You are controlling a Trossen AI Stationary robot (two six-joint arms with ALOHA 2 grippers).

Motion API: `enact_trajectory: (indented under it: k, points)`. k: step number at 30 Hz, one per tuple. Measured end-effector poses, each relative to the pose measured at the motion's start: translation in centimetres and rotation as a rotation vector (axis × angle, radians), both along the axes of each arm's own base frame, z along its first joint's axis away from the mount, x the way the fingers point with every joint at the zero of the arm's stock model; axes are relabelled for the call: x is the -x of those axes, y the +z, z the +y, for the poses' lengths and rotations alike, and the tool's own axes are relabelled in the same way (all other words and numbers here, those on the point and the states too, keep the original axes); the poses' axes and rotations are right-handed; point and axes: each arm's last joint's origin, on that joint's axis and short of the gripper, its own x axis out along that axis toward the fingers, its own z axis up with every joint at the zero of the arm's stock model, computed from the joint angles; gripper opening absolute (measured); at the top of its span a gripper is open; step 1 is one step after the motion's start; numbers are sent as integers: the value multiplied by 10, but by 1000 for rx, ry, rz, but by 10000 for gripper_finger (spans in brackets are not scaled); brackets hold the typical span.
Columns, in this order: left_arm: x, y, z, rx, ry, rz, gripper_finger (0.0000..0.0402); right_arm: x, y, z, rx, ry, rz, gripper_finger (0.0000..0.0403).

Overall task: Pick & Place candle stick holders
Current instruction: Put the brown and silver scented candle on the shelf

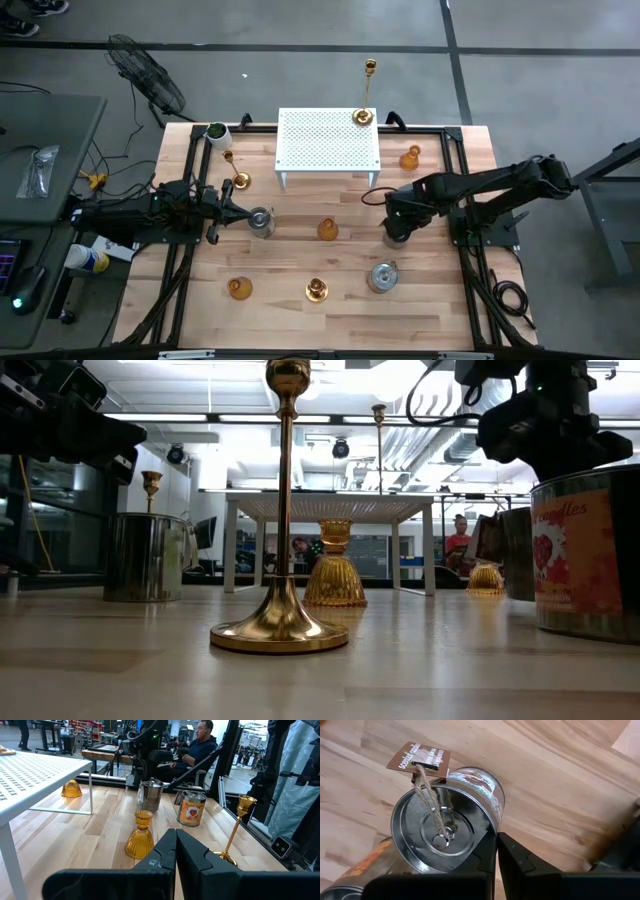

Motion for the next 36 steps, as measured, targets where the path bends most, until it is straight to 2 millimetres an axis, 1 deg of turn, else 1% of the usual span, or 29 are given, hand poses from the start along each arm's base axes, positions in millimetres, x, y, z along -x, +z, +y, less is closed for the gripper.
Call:
enact_trajectory:
  k: [7,11,19,27,36]
  points:
    - [0,0,0,0,0,0,0,1,6,-1,-11,-6,-46,4]
    - [0,0,0,0,0,0,0,-1,16,-3,7,-4,-69,4]
    - [0,0,0,0,0,0,0,-12,49,-14,29,17,-193,4]
    - [0,0,0,0,0,0,0,-18,79,-24,48,44,-299,4]
    - [0,0,0,0,0,0,0,-31,115,-42,99,59,-399,4]
